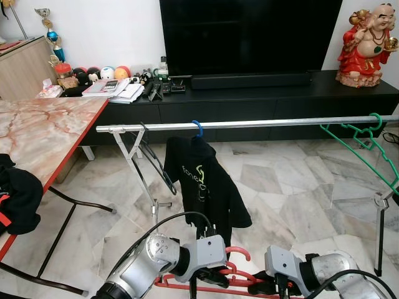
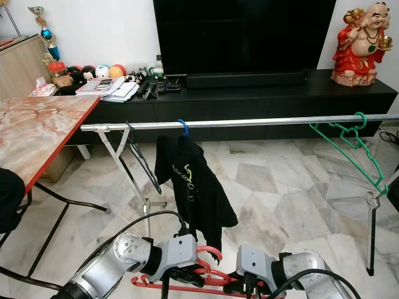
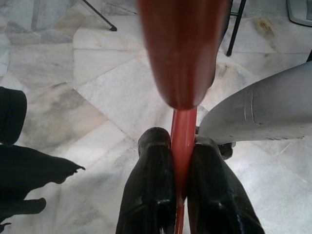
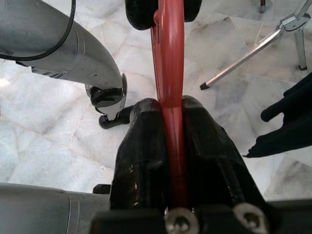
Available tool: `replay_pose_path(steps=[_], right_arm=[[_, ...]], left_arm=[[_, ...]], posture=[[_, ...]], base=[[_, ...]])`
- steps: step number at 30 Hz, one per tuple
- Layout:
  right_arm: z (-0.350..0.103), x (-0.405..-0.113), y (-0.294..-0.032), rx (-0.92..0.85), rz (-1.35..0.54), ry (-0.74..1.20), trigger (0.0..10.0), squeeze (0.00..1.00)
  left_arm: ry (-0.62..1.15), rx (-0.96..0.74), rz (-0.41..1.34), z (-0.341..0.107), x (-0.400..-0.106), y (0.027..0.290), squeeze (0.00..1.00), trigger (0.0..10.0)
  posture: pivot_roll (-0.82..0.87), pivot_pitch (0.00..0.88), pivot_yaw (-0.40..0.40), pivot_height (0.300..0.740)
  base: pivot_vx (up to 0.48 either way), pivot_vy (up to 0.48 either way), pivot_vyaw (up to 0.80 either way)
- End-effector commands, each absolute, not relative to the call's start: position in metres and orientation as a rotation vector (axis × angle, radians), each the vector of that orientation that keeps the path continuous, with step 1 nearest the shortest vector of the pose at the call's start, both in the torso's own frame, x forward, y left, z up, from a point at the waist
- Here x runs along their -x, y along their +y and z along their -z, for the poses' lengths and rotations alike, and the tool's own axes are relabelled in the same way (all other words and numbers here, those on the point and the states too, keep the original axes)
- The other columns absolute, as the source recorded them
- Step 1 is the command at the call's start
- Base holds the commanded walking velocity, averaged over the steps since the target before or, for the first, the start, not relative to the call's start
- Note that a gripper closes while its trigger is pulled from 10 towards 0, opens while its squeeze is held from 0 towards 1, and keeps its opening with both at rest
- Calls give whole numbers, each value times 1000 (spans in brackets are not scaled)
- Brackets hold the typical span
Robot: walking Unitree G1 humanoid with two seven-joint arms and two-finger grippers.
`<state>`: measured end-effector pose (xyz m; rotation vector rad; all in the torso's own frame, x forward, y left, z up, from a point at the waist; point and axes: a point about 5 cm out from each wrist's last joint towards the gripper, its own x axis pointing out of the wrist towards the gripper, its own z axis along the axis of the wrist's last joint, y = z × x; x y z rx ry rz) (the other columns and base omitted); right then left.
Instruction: Hang hanger
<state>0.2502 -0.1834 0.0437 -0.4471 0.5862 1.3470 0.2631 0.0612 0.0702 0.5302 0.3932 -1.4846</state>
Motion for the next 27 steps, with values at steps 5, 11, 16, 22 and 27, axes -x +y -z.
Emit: replay_pose_path(steps=[5, 11, 16, 22, 27], right_arm=[[-67, -268, -183, 438, -1300, 450, 10000, 1000], [-68, -264, -188, 451, -1336, 487, 10000, 1000], [-68, -263, -192, 462, -1343, 509, 10000, 1000], [-71, -276, -210, 454, -1139, 466, 10000, 1000], [-53, -283, -240, 333, -748, 442, 10000, 0]], left_arm=[[473, -498, 1481, -58, -259, 71, 0, 0], [501, -616, 1403, -55, -269, 84, 0, 0], [502, -623, 1331, -56, -277, 94, 0, 0], [478, -548, 1042, -53, -293, 129, 0, 0], [539, -408, 619, -33, -292, 189, 0, 0]], posture=[[56, 0, 18, 740], [52, 0, 12, 740], [54, 0, 14, 740], [56, 0, 18, 740], [73, 0, 19, 740]], base=[[0, 0, 0], [0, 0, 0], [0, 0, 0], [0, 0, 0], [0, 0, 0]])
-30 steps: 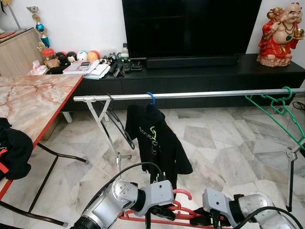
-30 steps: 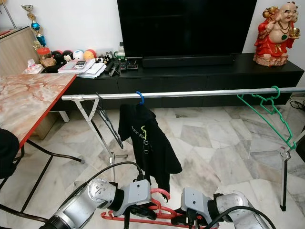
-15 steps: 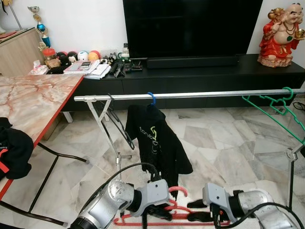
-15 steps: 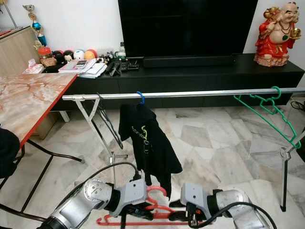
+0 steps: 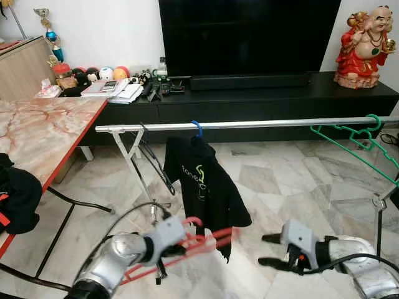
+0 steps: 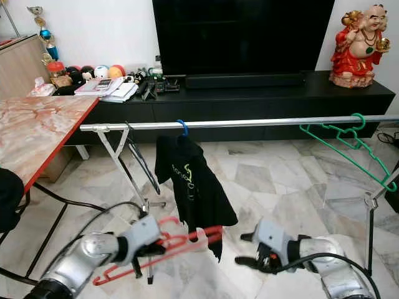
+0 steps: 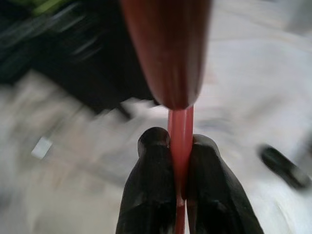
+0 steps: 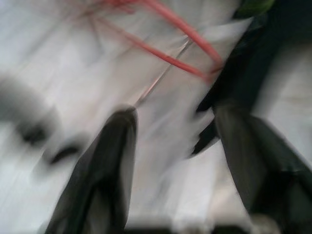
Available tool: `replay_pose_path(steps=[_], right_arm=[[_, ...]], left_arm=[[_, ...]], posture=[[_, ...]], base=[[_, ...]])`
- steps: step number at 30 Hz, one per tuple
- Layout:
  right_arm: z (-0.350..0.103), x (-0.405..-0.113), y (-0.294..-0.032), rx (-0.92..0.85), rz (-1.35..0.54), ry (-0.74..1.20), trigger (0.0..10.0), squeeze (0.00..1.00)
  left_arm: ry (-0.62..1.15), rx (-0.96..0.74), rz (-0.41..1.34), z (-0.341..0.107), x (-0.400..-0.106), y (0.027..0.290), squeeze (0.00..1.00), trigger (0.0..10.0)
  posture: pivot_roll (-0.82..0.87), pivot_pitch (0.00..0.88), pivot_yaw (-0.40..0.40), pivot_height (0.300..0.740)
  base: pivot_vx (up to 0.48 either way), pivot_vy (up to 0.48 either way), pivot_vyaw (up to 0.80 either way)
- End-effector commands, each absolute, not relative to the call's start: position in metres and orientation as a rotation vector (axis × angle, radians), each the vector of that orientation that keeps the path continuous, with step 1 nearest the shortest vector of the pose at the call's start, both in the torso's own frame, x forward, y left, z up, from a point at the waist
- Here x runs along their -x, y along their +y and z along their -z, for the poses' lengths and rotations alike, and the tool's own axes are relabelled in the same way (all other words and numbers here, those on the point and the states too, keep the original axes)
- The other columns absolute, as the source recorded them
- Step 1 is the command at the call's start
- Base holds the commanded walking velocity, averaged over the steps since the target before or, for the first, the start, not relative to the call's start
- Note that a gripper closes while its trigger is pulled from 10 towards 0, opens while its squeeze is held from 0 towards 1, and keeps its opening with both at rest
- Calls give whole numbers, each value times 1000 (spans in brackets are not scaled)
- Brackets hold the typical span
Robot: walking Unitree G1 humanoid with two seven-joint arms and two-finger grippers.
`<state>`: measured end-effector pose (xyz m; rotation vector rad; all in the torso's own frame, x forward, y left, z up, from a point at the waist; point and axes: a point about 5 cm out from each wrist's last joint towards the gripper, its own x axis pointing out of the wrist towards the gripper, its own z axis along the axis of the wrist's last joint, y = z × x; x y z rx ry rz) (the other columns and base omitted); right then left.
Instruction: Hang hanger
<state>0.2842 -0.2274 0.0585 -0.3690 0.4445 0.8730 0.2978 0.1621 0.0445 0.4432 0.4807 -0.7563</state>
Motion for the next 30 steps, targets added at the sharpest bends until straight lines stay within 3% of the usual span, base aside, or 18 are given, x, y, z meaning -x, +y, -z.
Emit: replay_pose_path(steps=[1, 2, 4, 5, 7, 11, 15, 18, 23, 30], right_arm=[[-46, -282, -245, 289, -671, 456, 10000, 0], [-42, -280, -248, 258, -627, 468, 10000, 0], [-25, -272, -254, 188, -501, 524, 10000, 0], [-14, -265, -258, 166, -412, 561, 10000, 0], [16, -242, -267, 64, -163, 680, 10000, 0], [39, -218, -262, -4, -63, 774, 10000, 0], [76, -172, -238, -100, 31, 938, 10000, 0], [90, -150, -225, -161, 106, 1014, 10000, 0], [92, -153, -217, -207, 145, 1002, 10000, 0], [85, -160, -236, -166, 156, 992, 10000, 0]], left_arm=[[565, -398, 554, -27, -287, 200, 0, 0], [588, -402, 513, -22, -283, 207, 0, 0], [681, -401, 421, -2, -267, 223, 0, 4745], [744, -393, 411, 12, -253, 228, 0, 10000], [863, -324, 381, 41, -219, 230, 0, 10000], [927, -238, 304, 60, -196, 228, 0, 10000], [986, -67, 32, 79, -169, 230, 0, 10000], [1043, -12, -76, 86, -157, 232, 0, 10000], [1067, 12, -86, 88, -157, 227, 0, 10000], [1034, 32, -90, 84, -174, 219, 0, 10000]], posture=[[76, 0, 21, 740], [78, 0, 23, 740], [83, 0, 23, 740], [85, 0, 24, 740], [92, 0, 27, 740], [103, 0, 25, 740], [130, 0, 15, 740], [121, 0, 19, 740], [85, 0, 33, 740], [54, 0, 29, 740]], base=[[0, 0, 0], [0, 0, 0], [0, 0, 0], [0, 0, 0], [0, 0, 0], [0, 0, 0], [0, 0, 0], [0, 0, 0], [0, 0, 0], [199, 0, 0]])
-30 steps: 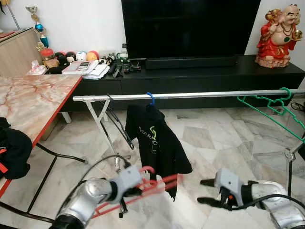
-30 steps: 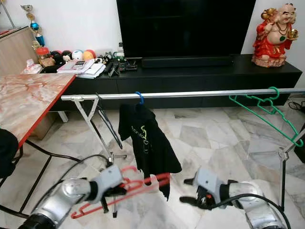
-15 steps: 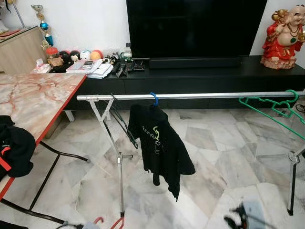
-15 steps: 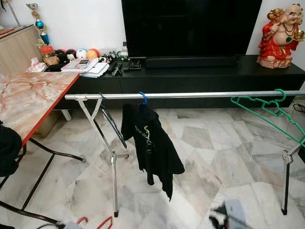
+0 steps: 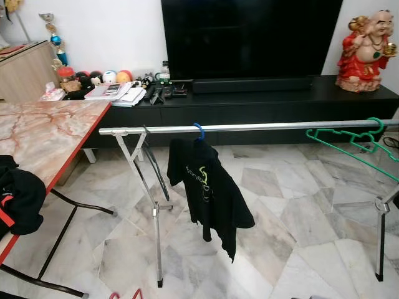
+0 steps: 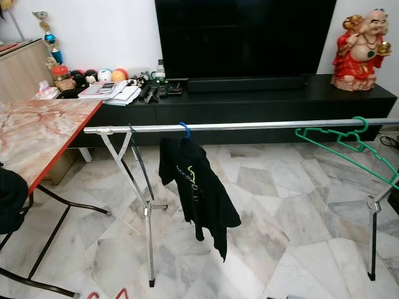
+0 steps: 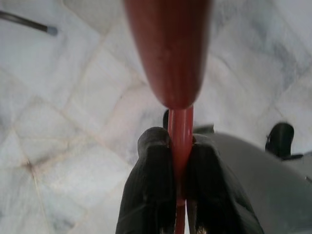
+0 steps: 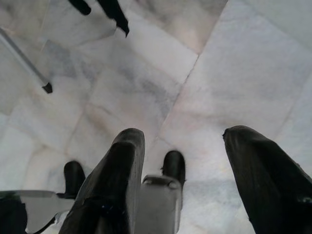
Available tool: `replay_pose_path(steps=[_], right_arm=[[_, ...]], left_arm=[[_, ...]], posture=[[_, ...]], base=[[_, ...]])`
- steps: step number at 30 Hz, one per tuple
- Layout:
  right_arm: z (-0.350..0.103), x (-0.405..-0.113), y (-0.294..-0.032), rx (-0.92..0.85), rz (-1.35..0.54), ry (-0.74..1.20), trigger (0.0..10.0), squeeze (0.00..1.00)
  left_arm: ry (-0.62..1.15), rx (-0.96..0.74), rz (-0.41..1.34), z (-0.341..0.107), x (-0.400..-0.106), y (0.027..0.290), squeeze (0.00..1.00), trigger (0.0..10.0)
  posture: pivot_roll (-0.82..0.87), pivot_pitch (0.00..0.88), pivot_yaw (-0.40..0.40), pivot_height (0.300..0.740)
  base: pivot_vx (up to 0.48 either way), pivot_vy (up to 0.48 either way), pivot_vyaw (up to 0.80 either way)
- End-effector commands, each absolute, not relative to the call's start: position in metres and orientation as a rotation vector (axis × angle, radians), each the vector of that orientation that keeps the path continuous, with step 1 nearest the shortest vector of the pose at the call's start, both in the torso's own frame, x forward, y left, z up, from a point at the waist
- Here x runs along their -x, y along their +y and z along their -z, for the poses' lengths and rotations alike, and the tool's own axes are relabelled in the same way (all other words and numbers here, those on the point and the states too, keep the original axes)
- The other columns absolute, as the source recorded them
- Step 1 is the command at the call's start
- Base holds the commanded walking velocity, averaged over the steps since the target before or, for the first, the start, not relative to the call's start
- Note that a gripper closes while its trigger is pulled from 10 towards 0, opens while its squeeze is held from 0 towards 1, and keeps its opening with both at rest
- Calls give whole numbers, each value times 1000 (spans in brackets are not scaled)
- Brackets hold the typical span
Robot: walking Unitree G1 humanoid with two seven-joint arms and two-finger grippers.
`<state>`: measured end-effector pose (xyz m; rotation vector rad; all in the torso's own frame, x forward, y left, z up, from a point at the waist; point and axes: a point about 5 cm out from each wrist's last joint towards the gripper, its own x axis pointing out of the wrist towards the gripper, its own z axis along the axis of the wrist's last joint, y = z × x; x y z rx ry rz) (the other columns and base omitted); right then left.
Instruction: Hang hanger
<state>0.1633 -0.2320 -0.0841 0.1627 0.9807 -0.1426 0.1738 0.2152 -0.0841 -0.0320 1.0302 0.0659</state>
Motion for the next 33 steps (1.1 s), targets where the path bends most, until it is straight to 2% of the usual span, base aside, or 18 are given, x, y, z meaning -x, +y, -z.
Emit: replay_pose_path(steps=[1, 13, 30, 33], right_arm=[[84, -159, -238, -162, 160, 990, 10000, 0], [87, -142, -254, -111, 162, 1046, 10000, 0], [82, -140, -272, 2, 118, 1092, 10000, 0], [89, -146, -244, -22, 75, 1079, 10000, 0]], left_arm=[[1035, 32, -89, 84, -174, 219, 0, 10000], [1065, -24, -57, 83, -174, 222, 0, 10000], [1062, 54, -140, 83, -172, 231, 0, 10000], [1055, 47, -155, 80, -175, 235, 0, 10000]], posture=[[46, 0, 28, 740], [43, 0, 39, 740], [62, 0, -10, 740], [56, 0, -7, 740]], base=[[300, 0, 0], [310, 0, 0], [0, 0, 0], [0, 0, 0]])
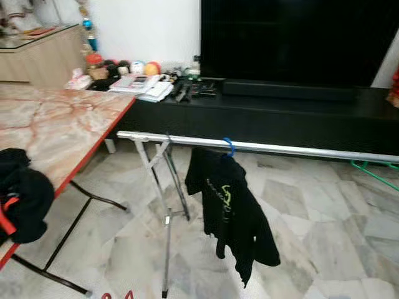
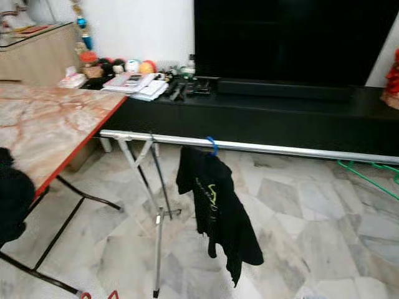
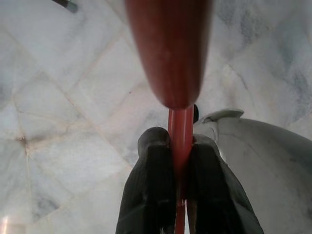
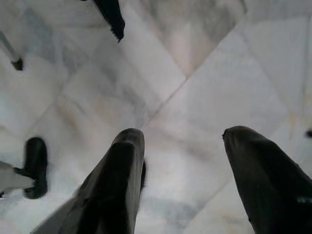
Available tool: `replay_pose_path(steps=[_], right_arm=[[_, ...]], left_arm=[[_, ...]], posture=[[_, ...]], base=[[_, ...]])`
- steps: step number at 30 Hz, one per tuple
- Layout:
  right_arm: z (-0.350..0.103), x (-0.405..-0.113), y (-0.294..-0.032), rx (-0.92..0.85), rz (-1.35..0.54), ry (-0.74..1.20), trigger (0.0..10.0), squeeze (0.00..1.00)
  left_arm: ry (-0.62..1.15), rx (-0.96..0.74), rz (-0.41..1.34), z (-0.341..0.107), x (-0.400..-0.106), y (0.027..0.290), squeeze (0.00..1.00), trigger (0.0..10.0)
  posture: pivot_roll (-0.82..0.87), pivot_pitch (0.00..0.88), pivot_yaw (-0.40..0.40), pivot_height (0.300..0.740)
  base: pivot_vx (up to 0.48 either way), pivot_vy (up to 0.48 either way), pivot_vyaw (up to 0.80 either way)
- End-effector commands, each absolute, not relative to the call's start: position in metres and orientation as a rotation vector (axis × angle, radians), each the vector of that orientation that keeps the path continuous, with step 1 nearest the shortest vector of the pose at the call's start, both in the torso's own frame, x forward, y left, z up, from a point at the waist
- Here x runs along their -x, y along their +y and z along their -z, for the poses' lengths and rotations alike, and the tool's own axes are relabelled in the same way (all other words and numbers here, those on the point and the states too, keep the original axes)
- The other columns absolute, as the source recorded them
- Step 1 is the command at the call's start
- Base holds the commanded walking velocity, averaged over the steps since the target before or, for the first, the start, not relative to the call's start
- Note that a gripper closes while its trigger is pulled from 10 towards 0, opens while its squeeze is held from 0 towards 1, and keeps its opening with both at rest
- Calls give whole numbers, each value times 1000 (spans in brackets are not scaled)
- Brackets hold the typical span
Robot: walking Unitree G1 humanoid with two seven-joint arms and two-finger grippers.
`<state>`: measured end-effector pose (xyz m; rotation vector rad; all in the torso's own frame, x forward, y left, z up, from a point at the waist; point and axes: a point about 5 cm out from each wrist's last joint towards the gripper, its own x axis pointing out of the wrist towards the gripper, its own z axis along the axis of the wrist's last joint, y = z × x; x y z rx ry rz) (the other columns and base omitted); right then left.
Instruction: Hang hanger
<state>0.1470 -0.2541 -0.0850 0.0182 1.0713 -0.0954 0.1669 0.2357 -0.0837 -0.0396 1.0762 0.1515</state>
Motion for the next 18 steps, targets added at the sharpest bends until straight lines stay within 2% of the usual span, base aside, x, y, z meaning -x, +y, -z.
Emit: replay_pose_path(steps=[1, 3, 6, 18], right_arm=[[89, -146, -242, -24, 72, 1078, 10000, 0], [89, -147, -241, -18, 67, 1072, 10000, 0], [88, -149, -241, -25, 71, 1067, 10000, 0], [89, -149, -235, -24, 29, 1072, 10000, 0]], left_arm=[[1053, 49, -158, 80, -176, 236, 0, 10000], [1047, 47, -168, 78, -178, 238, 0, 10000], [1073, 56, -151, 91, -158, 221, 0, 10000], [1070, 58, -132, 92, -156, 215, 0, 10000]], posture=[[56, 0, -7, 740], [63, 0, -2, 740], [76, 0, 4, 740], [48, 0, 13, 740]], base=[[0, 0, 0], [0, -317, 275], [0, -361, 535], [0, -380, 0]])
